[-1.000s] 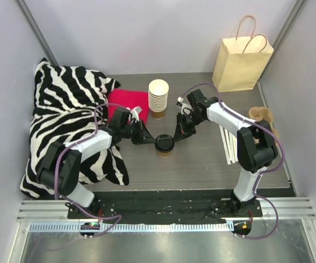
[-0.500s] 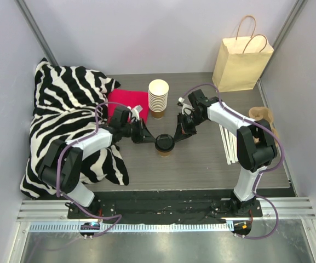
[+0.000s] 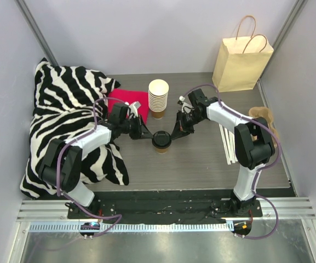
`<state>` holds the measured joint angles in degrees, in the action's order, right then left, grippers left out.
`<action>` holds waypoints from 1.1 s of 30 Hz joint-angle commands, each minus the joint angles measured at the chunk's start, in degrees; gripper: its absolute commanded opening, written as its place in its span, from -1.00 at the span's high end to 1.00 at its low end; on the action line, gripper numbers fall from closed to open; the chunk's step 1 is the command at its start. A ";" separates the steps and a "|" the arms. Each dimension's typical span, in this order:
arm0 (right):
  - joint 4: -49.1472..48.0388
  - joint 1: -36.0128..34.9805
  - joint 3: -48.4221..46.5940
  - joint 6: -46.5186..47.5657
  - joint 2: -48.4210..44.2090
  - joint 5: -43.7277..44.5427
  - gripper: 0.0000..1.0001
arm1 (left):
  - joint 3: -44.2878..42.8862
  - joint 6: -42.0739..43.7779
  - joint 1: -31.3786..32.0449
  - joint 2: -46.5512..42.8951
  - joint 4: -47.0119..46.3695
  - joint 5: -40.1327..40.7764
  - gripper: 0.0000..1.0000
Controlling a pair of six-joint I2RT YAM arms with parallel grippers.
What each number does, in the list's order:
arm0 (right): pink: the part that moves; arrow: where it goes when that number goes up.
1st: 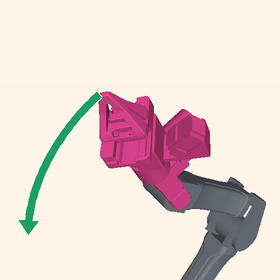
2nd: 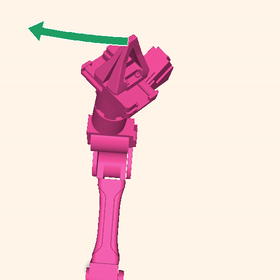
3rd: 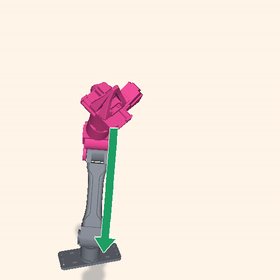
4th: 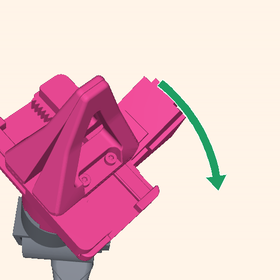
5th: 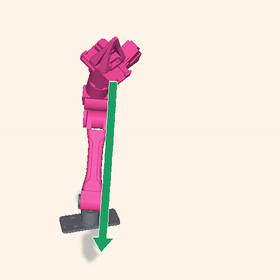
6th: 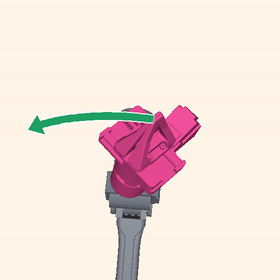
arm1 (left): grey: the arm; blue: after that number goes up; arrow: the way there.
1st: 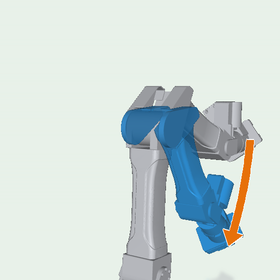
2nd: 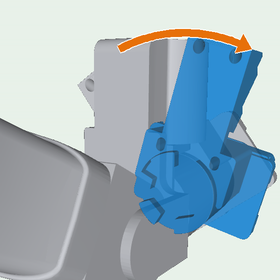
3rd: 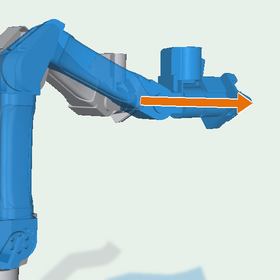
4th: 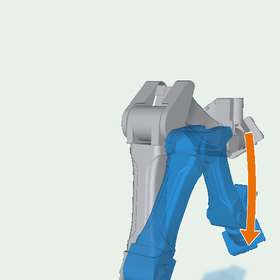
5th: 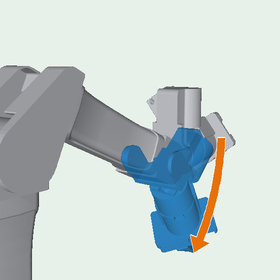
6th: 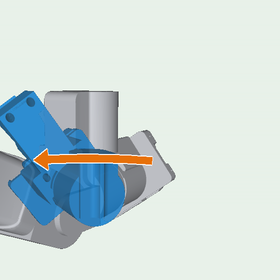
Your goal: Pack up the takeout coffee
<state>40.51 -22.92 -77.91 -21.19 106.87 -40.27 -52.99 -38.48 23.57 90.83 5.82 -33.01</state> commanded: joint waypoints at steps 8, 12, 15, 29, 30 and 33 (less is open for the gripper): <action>-10.54 1.82 -4.35 -5.79 5.80 -1.48 0.98 | -5.36 2.53 -3.00 5.41 -2.31 0.67 0.94; -12.73 2.35 -5.85 -7.28 7.21 -1.13 0.98 | -7.47 2.79 -4.67 7.78 -2.84 0.32 0.92; -13.53 2.61 -7.86 -7.99 8.87 -0.86 0.98 | -9.49 2.80 -5.47 9.72 -2.92 0.06 0.91; -14.76 3.23 -14.82 -10.36 14.86 -1.92 0.98 | -16.18 0.95 -7.93 16.31 -3.54 0.67 0.85; -14.76 3.23 -14.82 -10.28 14.86 -1.92 0.98 | -16.26 0.78 -7.93 16.49 -3.54 0.58 0.84; -14.58 3.40 -15.17 -10.36 15.21 -1.92 0.83 | -16.27 0.42 -8.02 16.40 -3.80 0.41 0.81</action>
<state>27.35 -19.00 -91.50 -31.57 120.29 -44.29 -68.38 -37.65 15.42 105.62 1.96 -32.93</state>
